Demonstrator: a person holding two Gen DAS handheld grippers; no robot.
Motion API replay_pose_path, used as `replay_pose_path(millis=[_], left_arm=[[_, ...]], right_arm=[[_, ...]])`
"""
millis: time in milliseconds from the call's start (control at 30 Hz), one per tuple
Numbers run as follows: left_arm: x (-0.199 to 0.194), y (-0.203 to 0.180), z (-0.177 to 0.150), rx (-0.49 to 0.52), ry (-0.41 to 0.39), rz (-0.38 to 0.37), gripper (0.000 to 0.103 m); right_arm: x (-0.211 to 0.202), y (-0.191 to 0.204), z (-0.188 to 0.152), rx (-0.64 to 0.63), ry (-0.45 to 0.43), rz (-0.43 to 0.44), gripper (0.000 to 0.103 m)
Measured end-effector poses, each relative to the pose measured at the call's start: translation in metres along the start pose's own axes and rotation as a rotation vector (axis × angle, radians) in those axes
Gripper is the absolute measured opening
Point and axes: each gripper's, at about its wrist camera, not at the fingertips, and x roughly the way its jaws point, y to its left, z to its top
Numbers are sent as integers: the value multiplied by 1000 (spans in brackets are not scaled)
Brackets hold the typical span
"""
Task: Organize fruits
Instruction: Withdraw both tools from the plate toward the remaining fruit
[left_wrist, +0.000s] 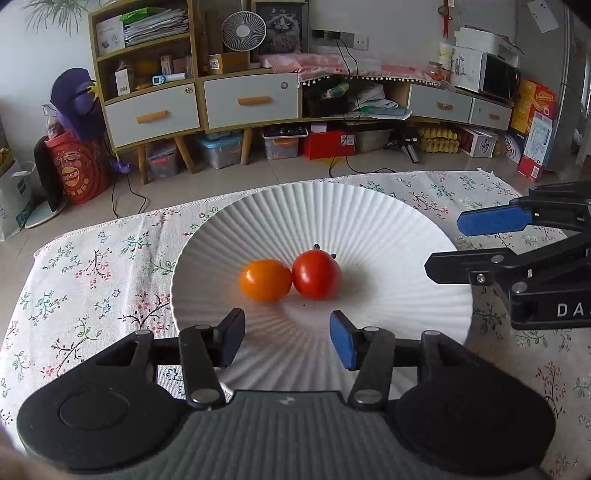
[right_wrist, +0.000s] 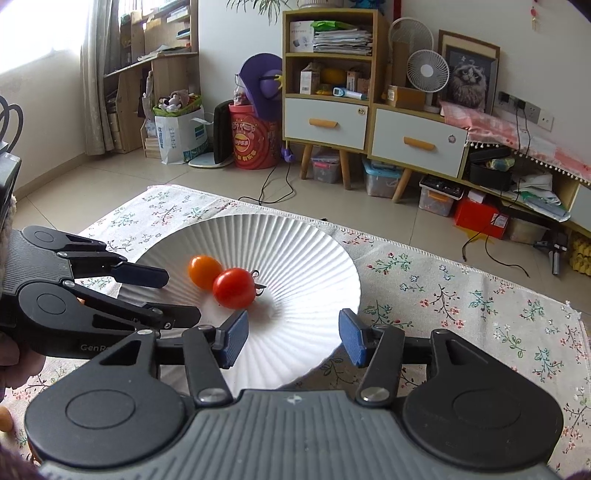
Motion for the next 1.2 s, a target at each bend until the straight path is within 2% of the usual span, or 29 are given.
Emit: replay_pose_path(millis=[300,600,967,1067,1200], left_arm=[[-23,9,-6,-44,-8,-21,65],[-44,24,-9,-110,-13,-1,82],[-66,30,-25,-171,16,24,95],[-72,28,-28,-163,13,34,99],[-77,23,-33,-132,14,34,99]], right_arm=[[-20,0,2,34,-9,4,71],[-36,2,2,73,-5,6,86],[-54,7,-7,104,6,3,95],[-56,8,-9,114,7,4,96],[-56,10,-13,124,12,12,98]])
